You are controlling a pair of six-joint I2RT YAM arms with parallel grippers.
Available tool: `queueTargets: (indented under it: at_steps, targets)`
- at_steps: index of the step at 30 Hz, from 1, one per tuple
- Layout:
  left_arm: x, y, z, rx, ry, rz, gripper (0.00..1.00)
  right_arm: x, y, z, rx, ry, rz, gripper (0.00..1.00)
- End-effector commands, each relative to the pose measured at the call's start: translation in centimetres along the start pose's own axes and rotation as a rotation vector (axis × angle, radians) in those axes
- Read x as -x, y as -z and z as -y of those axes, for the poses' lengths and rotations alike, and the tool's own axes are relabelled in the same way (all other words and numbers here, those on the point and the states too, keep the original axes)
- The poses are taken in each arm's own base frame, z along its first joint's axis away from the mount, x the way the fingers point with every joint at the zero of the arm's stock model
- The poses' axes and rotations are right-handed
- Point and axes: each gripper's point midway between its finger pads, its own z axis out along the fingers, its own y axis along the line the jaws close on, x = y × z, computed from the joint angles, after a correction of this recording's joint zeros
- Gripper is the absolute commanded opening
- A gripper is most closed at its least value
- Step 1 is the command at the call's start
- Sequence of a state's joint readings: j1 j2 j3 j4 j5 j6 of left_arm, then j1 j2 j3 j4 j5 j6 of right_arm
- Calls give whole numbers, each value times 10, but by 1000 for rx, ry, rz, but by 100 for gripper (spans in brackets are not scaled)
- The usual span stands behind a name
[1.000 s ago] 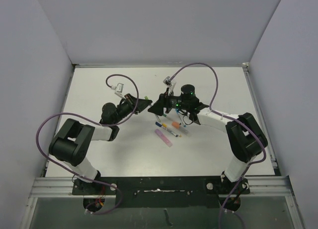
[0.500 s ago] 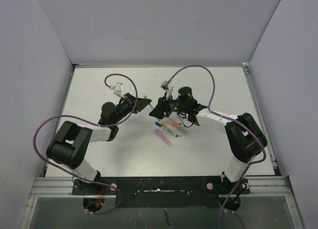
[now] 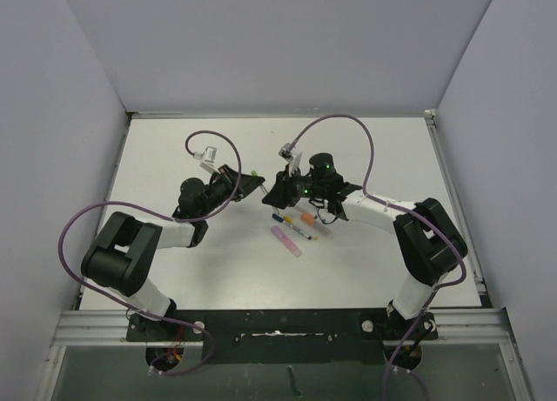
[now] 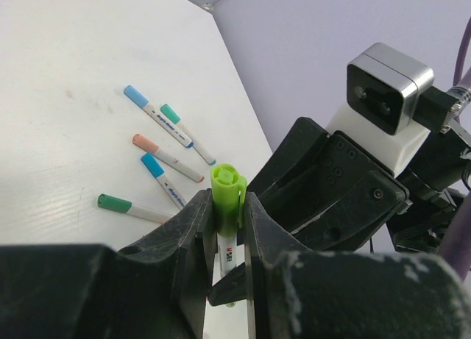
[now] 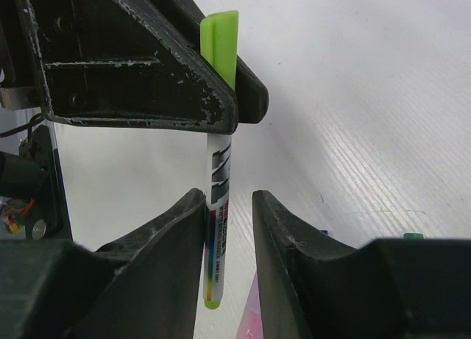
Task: Open the pen caps
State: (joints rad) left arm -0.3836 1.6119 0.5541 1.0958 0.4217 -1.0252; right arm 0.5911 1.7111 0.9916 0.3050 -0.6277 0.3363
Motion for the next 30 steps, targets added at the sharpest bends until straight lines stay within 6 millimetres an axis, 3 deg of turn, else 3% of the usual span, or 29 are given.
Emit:
queueTargets:
  at_steps: [1,7,11,15,19,25,30]
  targets:
    - [13,2,16,-29,-55,38,0,41,5,-15,15,85,89,30]
    - [11,0,13,-21,-53,32,0,39,2,-14,17,83,81,19]
    - [10,-2,10,-16,-49,29,0,37,1,-15,15,82,79,2]
    - [17,-1,4,23,-38,59,0,34,4,-13,-8,75,62,0]
    - [45,-7,2,96,-61,124,0,23,12,-13,-34,47,20,0]
    - [114,-20,19,216,-175,249,0,11,32,-17,-86,17,-38,0]
    - [146,-22,9,251,-143,284,0,9,47,-15,-129,10,-59,0]
